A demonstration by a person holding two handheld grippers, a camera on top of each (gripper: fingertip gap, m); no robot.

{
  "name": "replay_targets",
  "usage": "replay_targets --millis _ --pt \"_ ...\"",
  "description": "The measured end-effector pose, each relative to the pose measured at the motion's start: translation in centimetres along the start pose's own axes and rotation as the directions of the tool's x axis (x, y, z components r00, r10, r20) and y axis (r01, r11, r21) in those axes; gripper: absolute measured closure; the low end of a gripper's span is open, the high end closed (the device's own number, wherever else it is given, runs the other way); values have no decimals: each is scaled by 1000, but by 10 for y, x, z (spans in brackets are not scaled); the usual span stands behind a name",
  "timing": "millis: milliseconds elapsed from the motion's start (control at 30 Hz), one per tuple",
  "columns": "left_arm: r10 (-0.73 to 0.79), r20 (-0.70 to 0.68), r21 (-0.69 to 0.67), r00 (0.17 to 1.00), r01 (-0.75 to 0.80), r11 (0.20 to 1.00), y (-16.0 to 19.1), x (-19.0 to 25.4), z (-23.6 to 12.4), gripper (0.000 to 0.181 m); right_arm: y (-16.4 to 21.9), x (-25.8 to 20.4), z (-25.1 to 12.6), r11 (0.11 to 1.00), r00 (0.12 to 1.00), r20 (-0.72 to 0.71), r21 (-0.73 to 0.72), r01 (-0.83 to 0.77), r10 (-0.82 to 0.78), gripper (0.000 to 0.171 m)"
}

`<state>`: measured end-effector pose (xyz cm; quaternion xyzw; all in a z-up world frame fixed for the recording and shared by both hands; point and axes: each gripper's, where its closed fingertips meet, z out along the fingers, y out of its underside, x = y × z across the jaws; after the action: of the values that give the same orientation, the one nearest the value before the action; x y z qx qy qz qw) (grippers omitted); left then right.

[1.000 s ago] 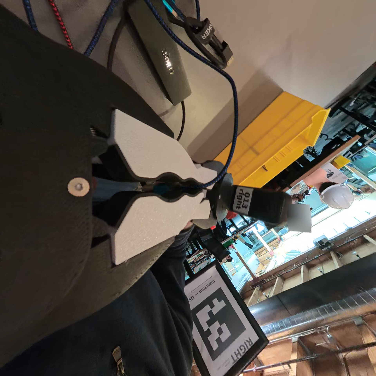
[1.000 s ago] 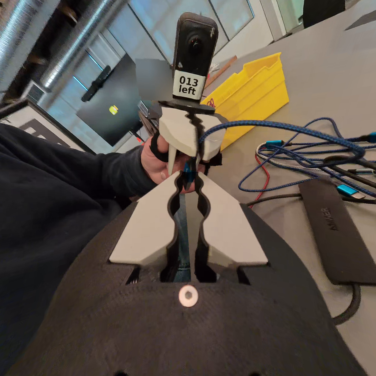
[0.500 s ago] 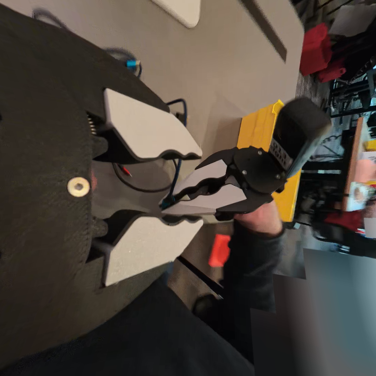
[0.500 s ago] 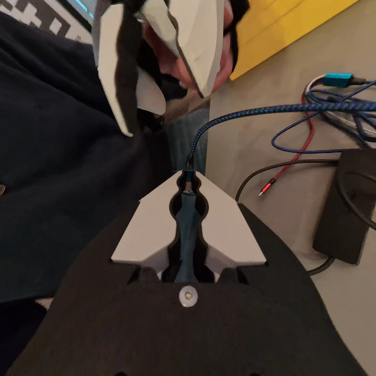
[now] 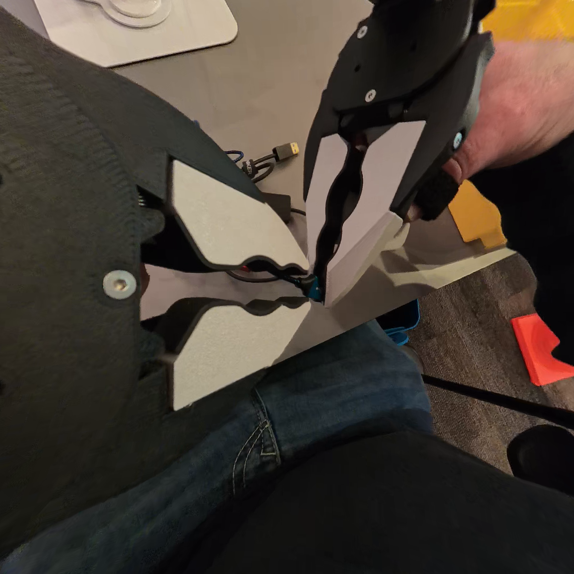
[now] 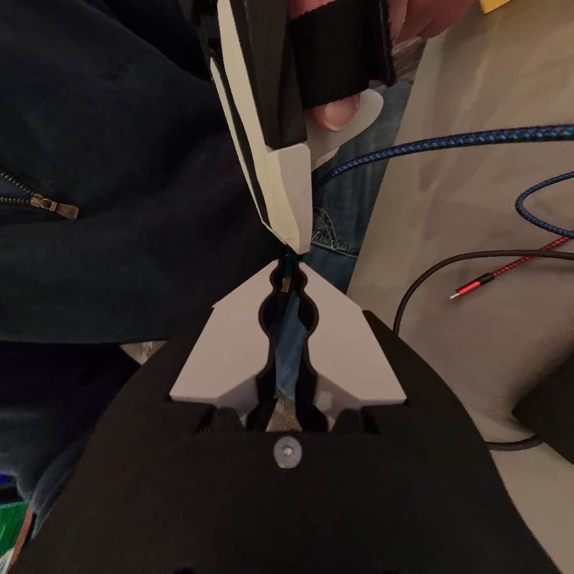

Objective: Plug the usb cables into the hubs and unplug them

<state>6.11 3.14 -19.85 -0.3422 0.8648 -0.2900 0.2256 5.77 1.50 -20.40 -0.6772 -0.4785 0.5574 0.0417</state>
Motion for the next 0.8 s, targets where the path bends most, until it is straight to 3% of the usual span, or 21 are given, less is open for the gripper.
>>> replay_targets --millis 233,333,400,500,567,733,800 --pt "-16 9 -30 1000 16 999 5 0 3 175 4 0 -1 998 998 59 -51 21 -18 167" --pt "-170 69 70 983 165 984 6 -15 -10 176 -17 3 -16 990 996 -33 116 81 -78 162" --pt "-282 76 129 956 271 954 9 -22 -18 176 -33 12 -31 959 968 -216 219 180 -132 156" --pt "-402 65 189 913 385 904 15 -26 -25 176 -44 1 -44 857 817 -501 249 452 -285 154" --pt "-466 30 216 884 450 867 17 -25 -25 176 -45 2 -53 819 698 -655 208 534 -289 154" --pt "-485 16 252 874 466 848 11 -26 -28 176 -34 15 -41 844 639 -720 143 517 -269 148" --pt "-470 9 256 883 452 854 7 -24 -27 176 -39 11 -41 820 631 -724 163 548 -278 156"
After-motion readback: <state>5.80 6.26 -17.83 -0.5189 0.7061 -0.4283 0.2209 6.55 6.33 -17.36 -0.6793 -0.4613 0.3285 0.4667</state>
